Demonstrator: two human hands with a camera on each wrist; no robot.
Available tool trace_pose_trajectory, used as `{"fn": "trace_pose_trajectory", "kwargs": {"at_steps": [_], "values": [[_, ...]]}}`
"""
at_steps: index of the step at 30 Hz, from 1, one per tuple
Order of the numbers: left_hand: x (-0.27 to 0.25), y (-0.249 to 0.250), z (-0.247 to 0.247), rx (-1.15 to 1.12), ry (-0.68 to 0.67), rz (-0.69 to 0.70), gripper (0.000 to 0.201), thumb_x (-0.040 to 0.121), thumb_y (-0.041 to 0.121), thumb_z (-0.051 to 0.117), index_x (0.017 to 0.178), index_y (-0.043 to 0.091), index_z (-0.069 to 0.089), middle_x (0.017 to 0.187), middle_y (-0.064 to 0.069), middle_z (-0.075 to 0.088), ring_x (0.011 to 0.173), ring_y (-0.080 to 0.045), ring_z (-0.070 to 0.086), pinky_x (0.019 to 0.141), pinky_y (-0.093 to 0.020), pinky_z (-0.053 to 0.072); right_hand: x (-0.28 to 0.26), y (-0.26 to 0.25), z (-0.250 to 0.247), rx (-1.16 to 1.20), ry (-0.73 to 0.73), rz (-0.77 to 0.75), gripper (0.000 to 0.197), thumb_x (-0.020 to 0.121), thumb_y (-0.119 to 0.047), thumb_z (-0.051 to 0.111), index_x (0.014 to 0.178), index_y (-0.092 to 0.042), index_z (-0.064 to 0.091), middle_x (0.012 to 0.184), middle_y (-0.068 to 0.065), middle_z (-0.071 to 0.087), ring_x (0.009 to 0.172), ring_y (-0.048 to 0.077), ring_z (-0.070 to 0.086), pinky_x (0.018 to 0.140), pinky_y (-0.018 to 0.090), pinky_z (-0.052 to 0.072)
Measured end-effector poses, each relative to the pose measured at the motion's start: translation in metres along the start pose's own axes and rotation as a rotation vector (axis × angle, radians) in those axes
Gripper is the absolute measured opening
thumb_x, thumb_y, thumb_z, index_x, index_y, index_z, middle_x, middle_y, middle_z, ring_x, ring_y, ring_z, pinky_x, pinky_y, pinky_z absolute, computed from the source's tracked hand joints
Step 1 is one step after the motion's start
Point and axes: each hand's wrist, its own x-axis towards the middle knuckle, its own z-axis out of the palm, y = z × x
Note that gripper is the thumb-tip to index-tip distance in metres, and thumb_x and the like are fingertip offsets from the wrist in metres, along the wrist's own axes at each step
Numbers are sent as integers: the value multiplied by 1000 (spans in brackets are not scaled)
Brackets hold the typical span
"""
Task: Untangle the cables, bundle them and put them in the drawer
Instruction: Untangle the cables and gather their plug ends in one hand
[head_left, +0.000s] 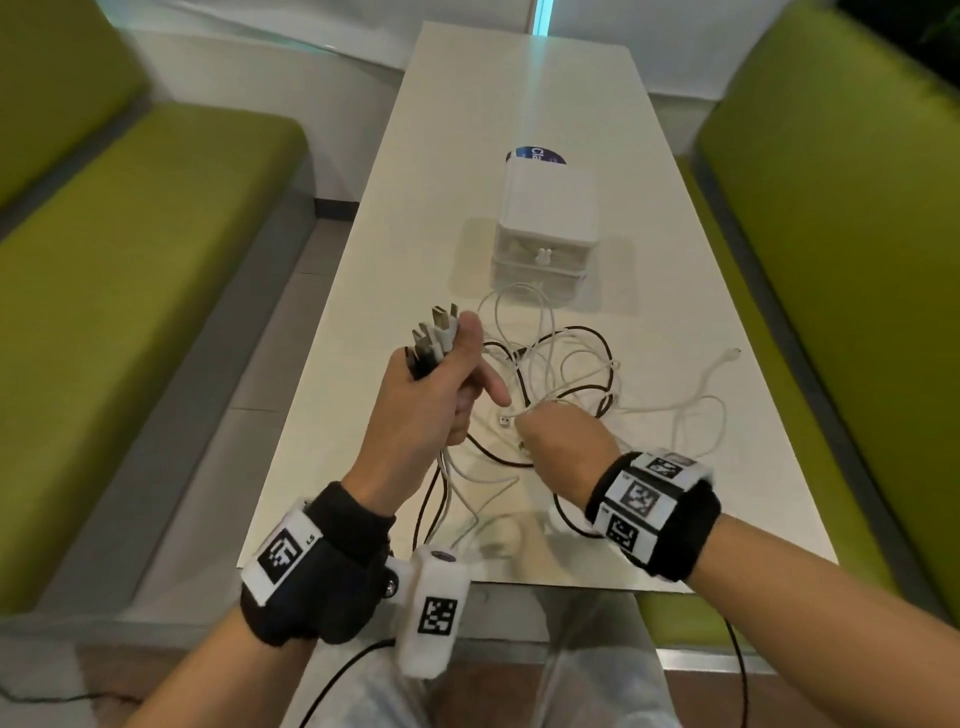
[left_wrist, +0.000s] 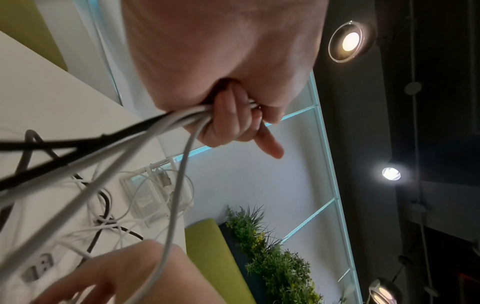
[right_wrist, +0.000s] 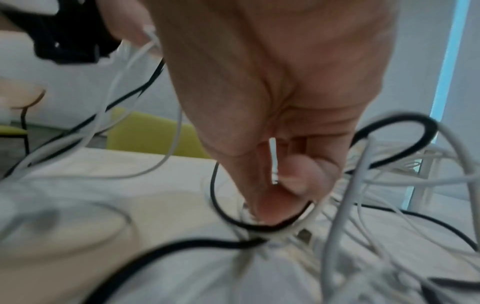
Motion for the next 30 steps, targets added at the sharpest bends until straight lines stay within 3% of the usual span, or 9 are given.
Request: {"fn": "trace_pose_trajectory", "kwargs": {"at_steps": [6, 10, 13, 15, 19, 22, 24, 26, 30], "values": [[0, -4, -5, 24, 1, -13, 59, 85, 59, 49, 57, 11, 67, 55, -7, 22, 47, -16, 15, 43, -24, 13, 6, 9, 10, -8, 45, -44, 21, 96, -8, 40, 106, -7, 59, 107, 12, 59, 99, 32, 60, 66, 34, 38], [-4, -3, -7, 71, 30, 9, 58, 88, 57, 48, 56, 12, 67, 55, -7, 23, 46, -15, 18, 43, -25, 15, 1, 22, -9, 489, 226, -9, 16, 96, -26, 52, 101, -17, 64, 93, 1, 64, 80, 21, 63, 65, 30, 43], [-6, 1, -5, 79, 55, 16, 58, 93, 51, 47, 63, 8, 69, 55, -5, 31, 45, -12, 22, 44, -28, 17, -15, 27, -47, 1015, 435, 63, 8, 94, -21, 57, 94, -18, 64, 85, 0, 66, 47, 23, 63, 38, 28, 42], [-4, 2, -1, 105, 84, 52, 57, 95, 48, 45, 74, 3, 72, 57, 3, 46, 44, -12, 33, 46, -26, 26, -23, 29, -77, 1174, 550, 36, 6, 95, -20, 58, 93, -15, 62, 85, 8, 64, 44, 29, 61, 34, 29, 43], [2, 7, 13, 179, 138, 192, 44, 92, 51, 45, 102, 21, 76, 87, 6, 70, 69, -9, 59, 71, -26, 52, -38, 27, -127, 1251, 742, -139, 7, 95, -18, 59, 94, -11, 61, 81, 15, 63, 47, 34, 61, 36, 33, 47], [5, 12, 22, 183, 129, 288, 42, 91, 50, 49, 114, 23, 70, 106, 3, 73, 96, -4, 64, 89, -25, 52, -49, 20, -135, 1204, 750, -226, 8, 90, -17, 66, 91, -10, 70, 77, 8, 67, 47, 28, 61, 38, 34, 47], [7, 11, 25, 210, 100, 309, 44, 88, 57, 49, 102, 22, 73, 95, -11, 73, 93, -10, 65, 89, -33, 50, -53, 16, -128, 1198, 735, -254, 6, 87, -15, 70, 87, -12, 74, 75, 2, 67, 48, 14, 58, 43, 28, 45], [6, 9, 27, 252, 66, 302, 49, 87, 62, 47, 83, 21, 74, 81, -9, 73, 87, -13, 68, 86, -32, 51, -54, 16, -119, 1174, 756, -259, 6, 86, -14, 71, 88, -13, 76, 72, -5, 66, 56, 4, 56, 53, 20, 44], [1, 10, 27, 241, 61, 278, 56, 88, 57, 46, 67, 7, 63, 61, 0, 65, 63, -16, 65, 71, -28, 53, -56, 19, -93, 1279, 585, -262, 23, 92, -12, 62, 111, -22, 70, 92, -1, 70, 66, 19, 64, 58, 35, 53]]}}
